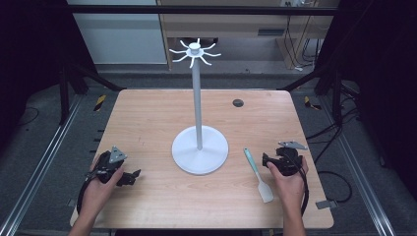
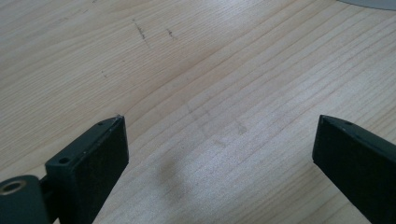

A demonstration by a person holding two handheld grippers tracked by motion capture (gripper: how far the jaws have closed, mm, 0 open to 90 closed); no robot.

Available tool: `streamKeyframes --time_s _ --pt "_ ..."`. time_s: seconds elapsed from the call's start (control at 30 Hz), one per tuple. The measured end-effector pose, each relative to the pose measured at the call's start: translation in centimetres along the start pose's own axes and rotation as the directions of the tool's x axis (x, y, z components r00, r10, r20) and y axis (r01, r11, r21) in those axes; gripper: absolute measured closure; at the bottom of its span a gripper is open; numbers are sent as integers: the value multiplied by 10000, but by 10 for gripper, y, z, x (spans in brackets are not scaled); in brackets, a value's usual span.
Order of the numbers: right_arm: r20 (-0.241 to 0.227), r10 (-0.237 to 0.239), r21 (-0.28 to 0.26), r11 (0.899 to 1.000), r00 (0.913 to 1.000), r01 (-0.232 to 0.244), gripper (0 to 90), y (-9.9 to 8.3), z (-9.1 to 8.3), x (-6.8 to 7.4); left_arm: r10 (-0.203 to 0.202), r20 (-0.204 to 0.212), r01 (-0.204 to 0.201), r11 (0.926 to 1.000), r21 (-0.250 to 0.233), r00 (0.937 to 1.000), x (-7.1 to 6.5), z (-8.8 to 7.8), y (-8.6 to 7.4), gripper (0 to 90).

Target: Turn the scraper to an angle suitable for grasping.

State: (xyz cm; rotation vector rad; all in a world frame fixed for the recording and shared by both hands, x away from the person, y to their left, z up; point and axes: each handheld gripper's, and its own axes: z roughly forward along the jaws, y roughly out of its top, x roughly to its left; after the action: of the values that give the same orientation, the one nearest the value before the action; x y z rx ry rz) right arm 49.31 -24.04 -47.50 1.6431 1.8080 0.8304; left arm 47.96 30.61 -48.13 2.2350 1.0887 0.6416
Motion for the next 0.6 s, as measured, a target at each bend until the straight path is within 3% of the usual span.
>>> streamKeyframes --time_s 0.1,0.2,0.27,0.4,0.5,0.6 --pt "176 -646 -322 9974 9978 651 342 11 -4 11 73 -32 -73 10000 2 10000 -1 -1 0 35" --pt "144 -1392 -72 9902 9902 1393 421 25 -2 19 76 -112 -76 10000 -4 9999 -1 -2 0 36" --pt "-184 -1343 98 9909 9908 1345 463 34 0 22 45 -154 -46 10000 -54 9999 0 -2 -1 37" --pt "-397 -1395 368 9893 9894 1410 586 48 9 26 -40 -203 38 9999 -101 9998 3 -3 -2 38" --pt "-350 -980 175 9950 9946 986 727 43 16 28 -90 -244 87 9999 -146 9997 2 -4 -2 40" --pt "-567 -1141 745 9902 9919 1182 794 36 22 35 -23 -211 19 9998 -204 9998 1 -5 -1 40"
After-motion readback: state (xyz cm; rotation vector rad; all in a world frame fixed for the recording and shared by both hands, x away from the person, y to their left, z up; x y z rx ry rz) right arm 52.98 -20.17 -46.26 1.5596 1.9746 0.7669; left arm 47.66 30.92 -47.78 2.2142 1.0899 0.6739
